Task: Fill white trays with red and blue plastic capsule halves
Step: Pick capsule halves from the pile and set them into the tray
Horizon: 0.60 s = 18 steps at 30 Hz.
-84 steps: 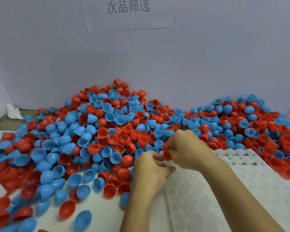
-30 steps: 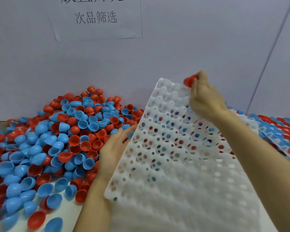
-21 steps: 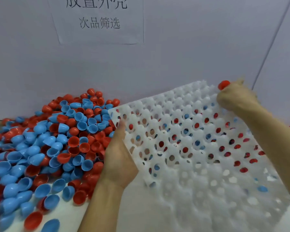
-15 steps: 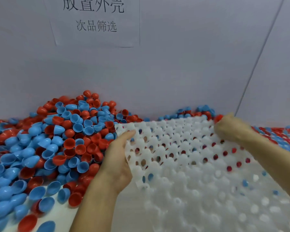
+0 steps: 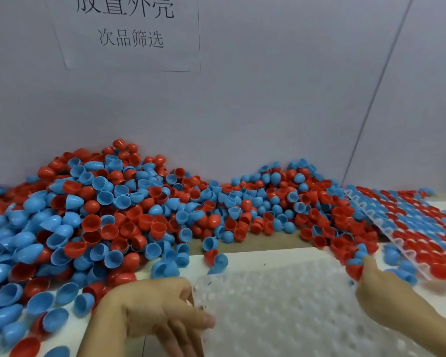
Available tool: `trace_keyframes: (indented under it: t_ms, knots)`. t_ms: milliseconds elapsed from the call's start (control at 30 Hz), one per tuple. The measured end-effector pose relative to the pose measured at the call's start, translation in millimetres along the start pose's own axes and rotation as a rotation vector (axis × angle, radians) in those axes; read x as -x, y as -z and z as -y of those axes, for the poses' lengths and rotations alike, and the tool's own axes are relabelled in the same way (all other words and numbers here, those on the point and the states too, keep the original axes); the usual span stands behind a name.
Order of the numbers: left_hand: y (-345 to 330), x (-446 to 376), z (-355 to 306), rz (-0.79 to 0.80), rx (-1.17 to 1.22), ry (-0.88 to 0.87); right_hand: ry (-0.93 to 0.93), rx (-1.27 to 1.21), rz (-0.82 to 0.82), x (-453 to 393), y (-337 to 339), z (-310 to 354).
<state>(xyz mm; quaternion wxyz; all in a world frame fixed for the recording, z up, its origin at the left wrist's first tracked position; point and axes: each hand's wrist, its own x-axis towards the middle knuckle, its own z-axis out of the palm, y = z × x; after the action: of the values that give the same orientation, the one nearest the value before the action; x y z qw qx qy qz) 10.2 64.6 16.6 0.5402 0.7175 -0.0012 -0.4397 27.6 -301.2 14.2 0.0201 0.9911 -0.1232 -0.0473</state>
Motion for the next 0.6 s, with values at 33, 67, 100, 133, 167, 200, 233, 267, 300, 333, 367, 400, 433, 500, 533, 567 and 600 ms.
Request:
trace_keyframes:
  t_ms: [33,67,100,133,167,200,233,267,300,333,367,400,433,500,533,567,600]
  knots:
    - [-0.9,-1.1,-1.8,0.005,-0.069,0.063,-0.034,-0.015,0.059,1.9,-2.3,1.9]
    - [-2.2,-2.6,-3.1,-0.001,-0.111,0.118,-0.057,-0.022,0.088,-2.6,-6.5,0.8]
    - [-3.0,-5.1,-3.5,-0.020,-0.137,0.150,-0.085,-0.034,0.096,-3.7,-5.6,4.3]
    - [-3.9,-7.6,-3.6,-0.053,-0.141,0.164,-0.108,-0.035,0.089,-8.7,-4.1,8.5]
    - [-4.8,-10.2,-3.8,-0.094,-0.123,0.168,-0.112,-0.048,0.060,-12.8,-3.2,14.0]
    - [-5.8,-13.4,-3.5,-0.153,-0.098,0.167,-0.107,-0.045,0.044,-17.9,-4.1,19.2]
    - [-5.8,-17.0,-3.0,-0.228,-0.079,0.162,-0.116,-0.068,0.036,-22.6,-3.5,25.4]
    - [-5.7,-21.0,-3.0,-0.322,-0.067,0.149,-0.124,-0.099,0.026,-28.8,-3.1,31.6]
    - [-4.8,-25.9,-2.0,-0.427,-0.067,0.131,-0.127,-0.126,0.015,-35.0,-3.5,38.0]
    - [-3.5,-30.9,-1.3,-0.537,-0.076,0.105,-0.131,-0.147,-0.003,-42.5,-4.8,43.7]
    - [-1.3,-36.7,-0.5,-0.641,-0.089,0.075,-0.140,-0.168,-0.022,-48.5,-5.3,49.5]
    - [0.3,-41.9,-0.3,-0.738,-0.099,0.047,-0.153,-0.185,-0.039,-55.3,-6.3,54.6]
    - [1.3,-46.2,-0.5,-0.824,-0.104,0.024,-0.164,-0.203,-0.048,-60.8,-7.8,59.4]
    - [1.4,-52.2,-2.6,-0.976,-0.110,-0.022,-0.185,-0.255,-0.061,-68.6,-11.3,69.0]
    - [0.0,-53.8,-4.0,-1.040,-0.109,-0.048,-0.197,-0.280,-0.070,-70.9,-13.4,73.0]
    - [-1.7,-54.7,-4.9,-1.088,-0.104,-0.071,-0.210,-0.304,-0.081,-72.8,-15.8,75.6]
    - [-3.1,-55.6,-5.1,-1.118,-0.104,-0.082,-0.223,-0.324,-0.090,-73.7,-18.5,76.2]
